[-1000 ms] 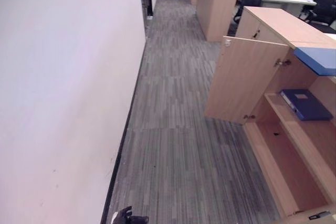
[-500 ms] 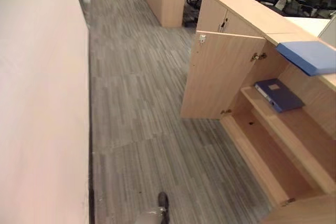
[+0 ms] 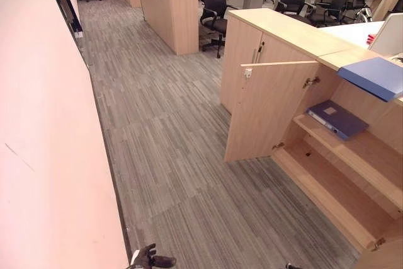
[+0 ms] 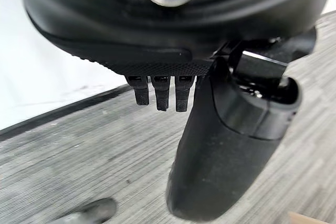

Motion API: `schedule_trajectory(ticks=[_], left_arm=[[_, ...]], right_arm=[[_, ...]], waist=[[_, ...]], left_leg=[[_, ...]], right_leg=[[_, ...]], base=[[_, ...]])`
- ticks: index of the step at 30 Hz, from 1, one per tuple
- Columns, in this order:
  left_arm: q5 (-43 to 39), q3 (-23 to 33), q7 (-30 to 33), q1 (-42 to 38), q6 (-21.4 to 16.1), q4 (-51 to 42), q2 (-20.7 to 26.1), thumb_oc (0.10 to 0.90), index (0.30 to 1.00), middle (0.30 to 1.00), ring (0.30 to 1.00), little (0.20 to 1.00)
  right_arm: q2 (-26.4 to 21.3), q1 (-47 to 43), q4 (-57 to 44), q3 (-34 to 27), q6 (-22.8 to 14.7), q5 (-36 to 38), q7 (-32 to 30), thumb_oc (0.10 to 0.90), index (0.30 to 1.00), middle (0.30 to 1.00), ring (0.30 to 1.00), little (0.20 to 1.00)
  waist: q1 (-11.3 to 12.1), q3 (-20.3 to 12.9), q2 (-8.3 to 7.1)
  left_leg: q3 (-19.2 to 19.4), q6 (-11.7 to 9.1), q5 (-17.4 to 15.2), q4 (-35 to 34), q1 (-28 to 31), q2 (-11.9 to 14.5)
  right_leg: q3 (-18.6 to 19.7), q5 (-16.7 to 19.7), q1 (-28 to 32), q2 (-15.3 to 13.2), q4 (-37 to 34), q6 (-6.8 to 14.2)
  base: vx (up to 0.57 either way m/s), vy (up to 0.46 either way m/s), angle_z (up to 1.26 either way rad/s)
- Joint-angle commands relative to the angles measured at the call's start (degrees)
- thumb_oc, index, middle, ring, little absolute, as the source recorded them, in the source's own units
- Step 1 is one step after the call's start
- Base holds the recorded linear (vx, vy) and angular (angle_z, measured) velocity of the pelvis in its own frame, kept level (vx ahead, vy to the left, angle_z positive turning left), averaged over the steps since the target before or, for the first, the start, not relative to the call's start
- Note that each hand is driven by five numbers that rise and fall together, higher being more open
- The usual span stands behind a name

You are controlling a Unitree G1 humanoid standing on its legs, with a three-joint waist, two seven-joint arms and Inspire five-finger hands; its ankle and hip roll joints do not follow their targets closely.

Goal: Put the empty folder in the office cabinet

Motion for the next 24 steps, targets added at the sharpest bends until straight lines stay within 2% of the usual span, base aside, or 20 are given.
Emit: schedule_trajectory(ticks=[1, 2, 3, 4, 5, 6, 7, 10, 11, 13, 14, 16, 17, 18, 19, 21, 22, 23, 24], left_arm=[[2.22, 3.41, -0.14, 2.11, -0.32, -0.33, -1.77, 0.8, 0.9, 0.9, 0.9, 0.9], [2.24, 3.42, -0.14, 2.12, -0.31, -0.33, -1.76, 0.8, 0.9, 0.9, 0.9, 0.9], [2.52, 4.17, -0.08, 2.2, -0.18, -0.25, -1.68, 0.8, 0.9, 0.9, 0.9, 0.9], [2.49, 4.23, 0.24, 2.07, -0.4, -0.34, -1.61, 0.8, 0.9, 0.9, 0.9, 0.9], [2.49, 4.24, 0.24, 2.06, -0.41, -0.33, -1.59, 0.8, 0.9, 0.9, 0.9, 0.9], [2.92, 4.91, 0.53, 1.74, -0.57, -0.31, -1.55, 0.8, 0.9, 0.9, 0.9, 0.9], [2.86, 5.07, 0.68, 1.71, -0.71, -0.56, -1.64, 0.8, 0.9, 0.9, 0.9, 0.9], [2.63, 5.77, 1.06, 1.91, -0.8, -0.87, -1.8, 0.8, 0.9, 0.9, 0.9, 0.9], [2.67, 5.95, 1.17, 2.1, -0.76, -0.8, -1.77, 0.8, 0.9, 0.9, 0.9, 0.9], [2.81, 6.27, 1.19, 2.2, -0.71, -0.57, -1.65, 0.8, 0.9, 0.9, 0.9, 0.9], [2.84, 7.03, 1.29, 2.45, -0.61, -0.12, -1.85, 0.8, 0.9, 0.9, 0.9, 0.9], [2.65, 7.35, 1.31, 2.74, -0.69, 0.09, -1.8, 0.8, 0.9, 0.9, 0.9, 0.9], [2.33, 7.49, 1.37, 2.69, -0.78, 0.04, -2.05, 0.8, 0.9, 0.9, 0.9, 0.9], [1.55, 7.5, 1.72, 2.74, -1.16, 0.01, -2.73, 0.8, 0.9, 0.9, 0.9, 0.9], [1.55, 7.5, 1.72, 2.74, -1.16, 0.01, -2.75, 0.8, 0.9, 0.9, 0.9, 0.9], [0.92, 7.01, 1.79, 2.46, -1.4, 0.21, -3.23, 0.8, 0.9, 0.9, 0.9, 0.9], [0.29, 6.69, 2.03, 2.22, -1.65, 0.05, -3.16, 0.8, 0.9, 0.9, 0.9, 0.9], [-0.52, 6.31, 2.44, 1.89, -1.68, -0.35, -3.0, 0.8, 0.9, 0.9, 0.9, 0.9], [-0.54, 6.3, 2.44, 1.93, -1.67, -0.37, -3.01, 0.8, 0.9, 0.9, 0.9, 0.9]], right_arm=[[1.55, 1.36, 1.48, -0.05, 1.08, -1.26, 0.63, 0.8, 0.9, 0.9, 0.9, 0.9], [1.56, 1.38, 1.46, -0.03, 1.09, -1.26, 0.62, 0.8, 0.9, 0.9, 0.9, 0.9], [1.63, 1.76, 1.37, -0.51, 1.36, -1.22, 0.87, 0.8, 0.9, 0.9, 0.9, 0.9], [1.8, 1.94, 1.44, -0.56, 1.5, -1.14, 0.9, 0.8, 0.9, 0.9, 0.9, 0.9], [1.82, 1.93, 1.43, -0.55, 1.52, -1.14, 0.9, 0.8, 0.9, 0.9, 0.9, 0.9], [2.04, 2.47, 1.38, -1.13, 1.78, -0.86, 1.29, 0.8, 0.9, 0.9, 0.9, 0.9], [2.11, 2.73, 1.35, -1.39, 1.93, -0.85, 1.52, 0.8, 0.9, 0.9, 0.9, 0.9], [2.48, 3.52, 1.63, -1.85, 2.32, -0.79, 1.73, 0.8, 0.9, 0.9, 0.9, 0.9], [2.53, 3.85, 1.73, -1.96, 2.32, -0.75, 1.81, 0.8, 0.9, 0.9, 0.9, 0.9], [2.61, 4.11, 1.82, -2.15, 2.34, -0.79, 1.94, 0.8, 0.9, 0.9, 0.9, 0.9], [2.74, 4.5, 2.31, -1.93, 2.4, -1.14, 2.07, 0.8, 0.9, 0.9, 0.9, 0.9], [2.74, 4.63, 2.46, -1.84, 2.3, -1.2, 2.07, 0.8, 0.9, 0.9, 0.9, 0.9], [2.55, 4.57, 2.76, -1.64, 2.19, -1.27, 2.05, 0.8, 0.9, 0.9, 0.9, 0.9], [2.01, 4.13, 2.96, -1.46, 1.93, -1.12, 1.8, 0.8, 0.9, 0.9, 0.9, 0.9], [1.99, 4.13, 2.97, -1.46, 1.93, -1.12, 1.81, 0.8, 0.9, 0.9, 0.9, 0.9], [1.48, 3.81, 3.1, -1.35, 1.35, -0.85, 1.57, 0.8, 0.9, 0.9, 0.9, 0.9], [1.17, 3.61, 3.13, -1.22, 1.11, -0.5, 1.17, 0.8, 0.9, 0.9, 0.9, 0.9], [0.85, 3.38, 3.03, -0.88, 0.42, 0.33, 0.87, 0.8, 0.9, 0.9, 0.9, 0.9], [0.84, 3.41, 3.04, -0.85, 0.39, 0.36, 0.86, 0.8, 0.9, 0.9, 0.9, 0.9]], waist=[[-1.39, 1.08, 4.09], [-1.36, 1.13, 4.17], [-1.87, 1.69, 3.77], [-2.2, 2.09, 3.44], [-2.11, 2.13, 3.43], [-2.81, 2.31, 3.13], [-3.27, 2.38, 3.07], [-3.83, 2.21, 2.52], [-3.85, 2.15, 2.52], [-3.82, 1.97, 2.25], [-3.4, 1.44, 1.55], [-3.38, 1.15, 1.37], [-3.49, 1.09, 1.37], [-3.79, 1.02, 2.4], [-3.79, 1.02, 2.47], [-4.63, 0.76, 3.91], [-4.86, 0.75, 4.78], [-5.34, 0.02, 5.61], [-5.37, -0.03, 5.75]], left_leg=[[5.8, 0.04, 4.18, -21.41, 10.8, 6.39], [5.84, -0.01, 4.18, -21.41, 10.89, 6.51], [6.63, -0.89, 3.58, -21.41, 12.49, 7.1], [7.17, -1.46, 3.34, -21.41, 13.38, 7.36], [7.28, -1.48, 3.32, -21.41, 13.43, 7.37], [7.53, -2.55, 2.85, -21.41, 15.2, 8.11], [7.75, -3.12, 2.52, -21.31, 16.15, 8.63], [9.11, -4.21, 1.79, -21.14, 18.73, 9.53], [9.44, -4.57, 1.29, -21.11, 19.69, 9.93], [10.06, -4.9, 0.82, -21.16, 20.48, 9.89], [11.75, -6.08, 0.73, -21.1, 21.25, 10.73], [12.44, -6.99, 1.38, -21.0, 21.46, 11.85], [13.29, -8.04, 2.33, -20.87, 21.77, 13.09], [13.8, -10.38, 5.25, -20.37, 22.19, 16.65], [13.8, -10.42, 5.26, -20.37, 22.2, 16.72], [13.69, -13.2, 10.43, -18.84, 23.03, 21.69], [12.92, -13.74, 13.5, -17.36, 22.55, 24.06], [12.14, -13.74, 24.2, -13.32, 22.04, 28.14], [12.12, -13.74, 24.53, -13.46, 22.02, 28.41]], right_leg=[[-6.61, 6.5, 1.56, 2.83, -9.22, 5.77], [-6.68, 6.8, 1.85, 3.1, -9.75, 5.73], [-6.79, 9.68, 0.23, 2.8, -16.8, 6.86], [-6.54, 11.94, -0.9, 2.26, -19.22, 7.83], [-6.48, 12.21, -0.76, 2.39, -19.58, 7.83], [-4.31, 15.47, -3.73, 0.98, -22.37, 9.01], [-3.41, 16.88, -4.96, 0.11, -22.73, 9.01], [-3.89, 20.32, -6.55, -2.19, -22.73, 9.01], [-4.45, 21.11, -6.46, -2.44, -22.73, 9.01], [-5.56, 20.41, -6.19, -2.92, -22.73, 9.01], [-8.86, 20.04, -5.89, -3.65, -22.73, 9.01], [-9.7, 19.67, -5.8, -3.29, -22.73, 9.01], [-10.45, 19.23, -5.98, -3.05, -22.73, 9.01], [-11.04, 18.07, -5.97, -0.91, -22.73, 9.01], [-11.07, 18.04, -5.94, -0.84, -22.73, 9.01], [-11.62, 16.03, -6.09, 1.96, -22.37, 8.43], [-11.59, 14.57, -5.8, 3.83, -22.19, 7.51], [-12.07, 12.29, -4.93, 7.19, -22.27, 5.29], [-12.19, 12.1, -4.94, 7.48, -22.28, 5.09]], base=[[0.18, -0.106, -0.36], [0.16, -0.145, -0.66], [0.17, -0.158, -0.52], [0.17, -0.155, -0.49], [0.22, -0.195, -0.23], [0.25, -0.22, -0.2], [0.32, -0.303, -0.13], [0.26, -0.253, -0.08], [0.27, -0.251, -0.18], [0.2, -0.207, -0.32], [0.24, -0.319, -0.45], [0.22, -0.286, -0.44], [0.32, -0.372, -0.67], [0.32, -0.369, -0.64], [0.35, -0.37, -0.55], [0.3, -0.318, -0.37], [0.36, -0.44, -0.36], [0.24, -0.313, -0.31], [0.37, -0.482, -0.28]])
